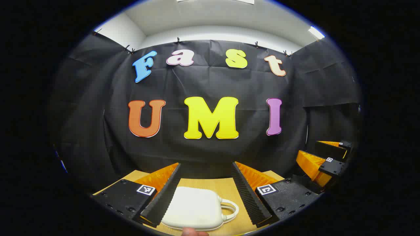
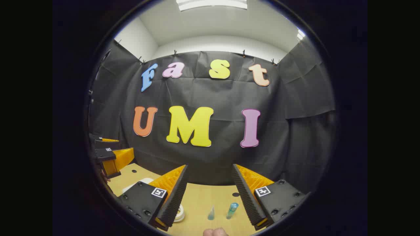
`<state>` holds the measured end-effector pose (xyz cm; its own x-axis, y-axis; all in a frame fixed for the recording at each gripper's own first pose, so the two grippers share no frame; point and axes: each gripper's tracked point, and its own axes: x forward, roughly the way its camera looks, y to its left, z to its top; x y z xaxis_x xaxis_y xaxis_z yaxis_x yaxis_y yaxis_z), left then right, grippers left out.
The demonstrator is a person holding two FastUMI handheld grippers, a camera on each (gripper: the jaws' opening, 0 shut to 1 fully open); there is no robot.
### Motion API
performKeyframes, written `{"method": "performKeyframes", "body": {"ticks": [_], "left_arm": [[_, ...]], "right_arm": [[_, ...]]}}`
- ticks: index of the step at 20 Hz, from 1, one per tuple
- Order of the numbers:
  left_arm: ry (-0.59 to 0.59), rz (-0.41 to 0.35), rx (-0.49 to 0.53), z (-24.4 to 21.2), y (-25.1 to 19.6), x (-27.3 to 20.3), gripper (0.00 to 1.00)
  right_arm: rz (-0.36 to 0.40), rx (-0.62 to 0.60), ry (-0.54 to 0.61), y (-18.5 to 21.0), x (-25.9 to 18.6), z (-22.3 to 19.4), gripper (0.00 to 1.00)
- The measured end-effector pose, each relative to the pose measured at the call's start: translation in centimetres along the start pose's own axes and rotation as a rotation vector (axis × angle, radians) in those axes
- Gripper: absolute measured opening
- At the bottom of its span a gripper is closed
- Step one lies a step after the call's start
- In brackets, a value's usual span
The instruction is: First open the suitcase, pack the skin care products into it, and then close the suitcase.
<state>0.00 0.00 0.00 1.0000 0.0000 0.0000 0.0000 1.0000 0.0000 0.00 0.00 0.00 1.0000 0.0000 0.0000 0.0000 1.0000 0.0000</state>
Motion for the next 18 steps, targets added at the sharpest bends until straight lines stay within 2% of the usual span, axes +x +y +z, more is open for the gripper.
{"method": "performKeyframes", "body": {"ticks": [6, 10, 13, 18], "left_arm": [[-0.007, -0.013, 0.022, 0.2, -0.3, 0.8, 0.96], [-0.008, 0.015, 0.04, -0.2, -0.4, 1.1, 0.96], [0.014, 0.026, 0.007, -1.1, -1.1, 1.8, 0.96], [0.031, 0.025, 0.01, -2.0, -1.2, 2.5, 0.96]], "right_arm": [[-0.014, 0.022, 0.021, -0.3, 1.3, -0.9, 0.77], [-0.03, 0.027, 0.01, -1.1, 1.9, -0.6, 0.79], [-0.031, 0.032, 0.003, -1.7, 2.3, -0.6, 0.79], [-0.043, 0.031, 0.021, -2.6, 2.6, -1.5, 0.79]]}}
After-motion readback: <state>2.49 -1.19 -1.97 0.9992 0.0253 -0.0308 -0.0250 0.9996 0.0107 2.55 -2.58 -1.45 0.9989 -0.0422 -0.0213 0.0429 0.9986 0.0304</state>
